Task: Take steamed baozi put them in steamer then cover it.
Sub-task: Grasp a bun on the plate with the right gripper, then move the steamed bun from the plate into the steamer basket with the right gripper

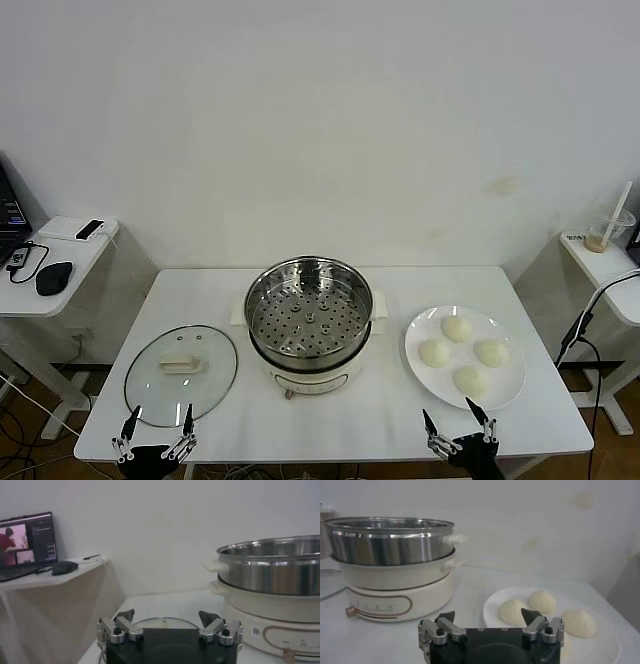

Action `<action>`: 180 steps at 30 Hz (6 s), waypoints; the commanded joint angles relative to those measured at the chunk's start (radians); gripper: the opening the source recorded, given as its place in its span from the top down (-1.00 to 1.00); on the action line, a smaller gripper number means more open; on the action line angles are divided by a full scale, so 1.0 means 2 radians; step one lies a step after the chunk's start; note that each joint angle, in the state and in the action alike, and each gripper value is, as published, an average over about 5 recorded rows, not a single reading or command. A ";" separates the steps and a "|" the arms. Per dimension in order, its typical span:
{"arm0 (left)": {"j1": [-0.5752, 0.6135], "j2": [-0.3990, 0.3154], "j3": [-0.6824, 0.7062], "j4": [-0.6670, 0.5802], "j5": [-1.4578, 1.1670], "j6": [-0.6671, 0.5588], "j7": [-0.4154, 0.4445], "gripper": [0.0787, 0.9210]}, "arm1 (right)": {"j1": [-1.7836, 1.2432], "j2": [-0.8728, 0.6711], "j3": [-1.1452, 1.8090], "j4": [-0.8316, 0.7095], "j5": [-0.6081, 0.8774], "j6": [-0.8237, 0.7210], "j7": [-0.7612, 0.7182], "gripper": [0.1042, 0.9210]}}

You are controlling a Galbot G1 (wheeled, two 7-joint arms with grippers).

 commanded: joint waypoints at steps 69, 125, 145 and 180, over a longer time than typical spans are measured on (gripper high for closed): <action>-0.024 -0.007 -0.057 -0.014 0.057 0.069 0.005 -0.77 | 0.843 -0.159 -0.484 -0.635 -0.365 0.036 -0.540 -0.76; -0.026 0.008 -0.055 -0.027 0.045 0.069 0.005 -0.77 | 1.196 -0.152 -0.777 -0.465 -0.086 0.013 -0.514 -0.22; -0.019 -0.002 -0.075 -0.045 0.044 0.070 0.005 -0.77 | 1.162 0.004 -0.902 -0.479 -0.208 0.192 -0.387 -0.22; -0.019 -0.001 -0.082 -0.048 0.046 0.073 0.006 -0.77 | 1.101 0.070 -0.878 -0.619 -0.275 0.310 -0.386 -0.52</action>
